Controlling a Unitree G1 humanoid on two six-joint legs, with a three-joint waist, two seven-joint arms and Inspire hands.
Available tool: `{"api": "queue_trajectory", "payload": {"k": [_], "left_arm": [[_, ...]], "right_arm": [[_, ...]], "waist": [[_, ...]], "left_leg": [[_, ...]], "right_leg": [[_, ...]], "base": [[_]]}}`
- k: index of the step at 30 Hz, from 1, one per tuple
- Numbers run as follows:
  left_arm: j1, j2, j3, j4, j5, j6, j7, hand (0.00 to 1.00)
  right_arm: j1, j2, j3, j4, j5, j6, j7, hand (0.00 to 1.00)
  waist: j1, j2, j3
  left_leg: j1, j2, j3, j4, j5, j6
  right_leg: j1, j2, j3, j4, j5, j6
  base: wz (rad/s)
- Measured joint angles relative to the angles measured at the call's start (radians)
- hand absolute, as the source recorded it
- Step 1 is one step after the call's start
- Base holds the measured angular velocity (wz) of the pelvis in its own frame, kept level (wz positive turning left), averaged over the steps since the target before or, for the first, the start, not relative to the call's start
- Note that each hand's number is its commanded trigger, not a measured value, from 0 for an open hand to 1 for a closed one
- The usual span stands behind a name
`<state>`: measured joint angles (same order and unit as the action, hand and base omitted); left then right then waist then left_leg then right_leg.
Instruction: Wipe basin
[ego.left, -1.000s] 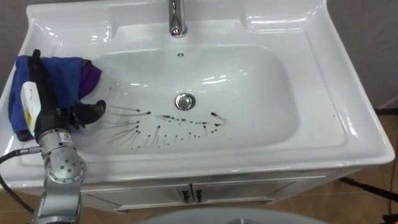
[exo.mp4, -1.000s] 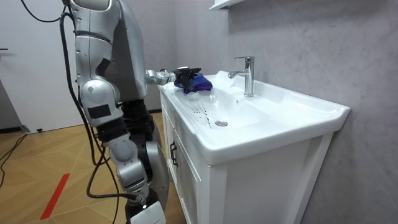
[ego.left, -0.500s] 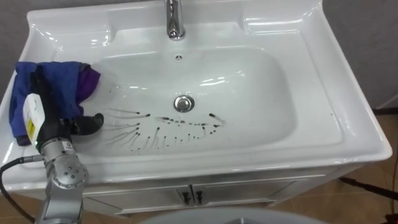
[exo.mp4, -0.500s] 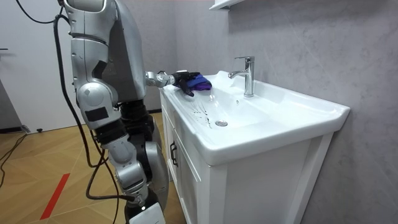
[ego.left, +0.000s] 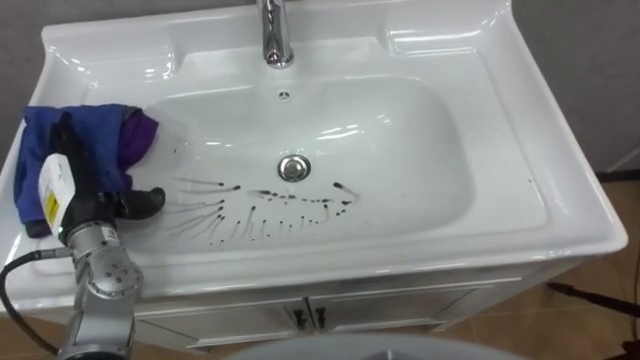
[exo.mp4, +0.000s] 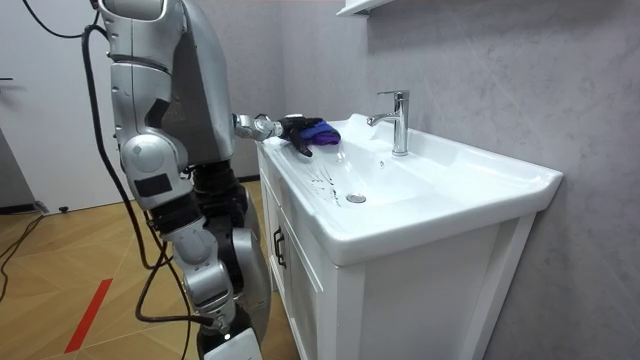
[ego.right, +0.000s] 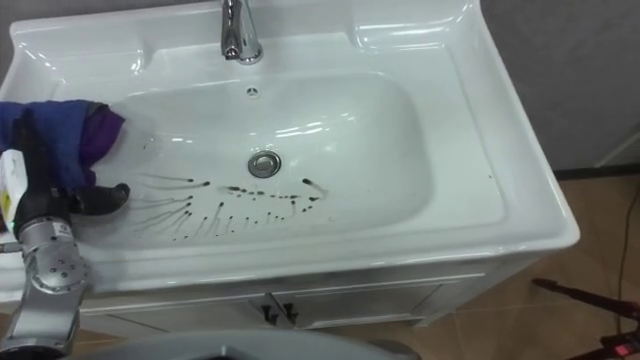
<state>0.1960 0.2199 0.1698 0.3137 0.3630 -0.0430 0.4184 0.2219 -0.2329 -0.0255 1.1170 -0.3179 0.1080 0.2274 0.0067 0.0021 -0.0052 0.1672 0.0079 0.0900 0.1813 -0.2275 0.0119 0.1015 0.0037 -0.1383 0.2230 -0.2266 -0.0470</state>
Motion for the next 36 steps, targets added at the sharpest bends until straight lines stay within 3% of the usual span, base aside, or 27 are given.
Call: {"api": "queue_trajectory", "payload": {"k": [11,16,21,25,27,36], "left_arm": [[-0.058,0.007,0.065,-0.061,-0.001,0.001,0.0,0.0],[-0.06,0.042,0.069,-0.125,-0.027,0.001,0.001,0.0],[-0.091,0.066,0.094,-0.143,-0.029,0.001,0.005,0.0],[-0.091,0.068,0.094,-0.143,-0.038,0.001,0.005,0.0],[-0.091,0.068,0.094,-0.143,-0.046,0.001,0.004,0.0],[-0.091,0.068,0.094,-0.143,-0.046,0.001,0.001,0.0]], "right_arm": [[0.008,0.0,-0.04,-0.034,-0.007,-0.023,-0.003,0.0],[0.007,0.0,-0.047,-0.034,-0.012,-0.023,0.006,0.0],[0.008,0.0,-0.047,-0.032,-0.012,-0.023,0.016,0.0],[0.008,0.0,-0.047,-0.029,-0.005,-0.024,0.016,0.0],[0.008,0.0,-0.047,-0.025,-0.005,-0.024,0.017,0.0],[0.008,0.0,-0.047,-0.024,-0.003,-0.024,0.017,0.0]], "waist": [[-0.009,-0.013,-0.0021],[-0.013,-0.011,0.0029],[-0.014,0.011,0.0045],[-0.014,0.028,0.0023],[-0.02,0.033,0.005],[-0.027,0.03,0.0059]], "left_leg": [[-0.008,0.003,0.005,0.005,0.0,0.0],[-0.014,0.003,0.005,0.005,0.0,0.0],[-0.014,0.002,0.009,0.005,0.0,0.0],[-0.013,0.002,0.015,0.005,0.0,0.0],[-0.013,0.002,0.015,0.005,0.0,0.0],[-0.012,0.002,0.015,0.005,0.0,0.0]], "right_leg": [[-0.009,0.0,0.0,0.0,0.005,-0.003],[-0.014,0.001,0.002,-0.001,0.005,-0.002],[-0.017,0.001,0.008,-0.001,0.008,-0.001],[-0.018,0.001,0.012,0.0,0.009,-0.001],[-0.018,0.001,0.012,0.001,0.009,-0.001],[-0.018,0.001,0.013,0.002,0.009,-0.001]], "base": [[-0.01],[0.0],[-0.03],[-0.03],[0.0],[0.0]]}}
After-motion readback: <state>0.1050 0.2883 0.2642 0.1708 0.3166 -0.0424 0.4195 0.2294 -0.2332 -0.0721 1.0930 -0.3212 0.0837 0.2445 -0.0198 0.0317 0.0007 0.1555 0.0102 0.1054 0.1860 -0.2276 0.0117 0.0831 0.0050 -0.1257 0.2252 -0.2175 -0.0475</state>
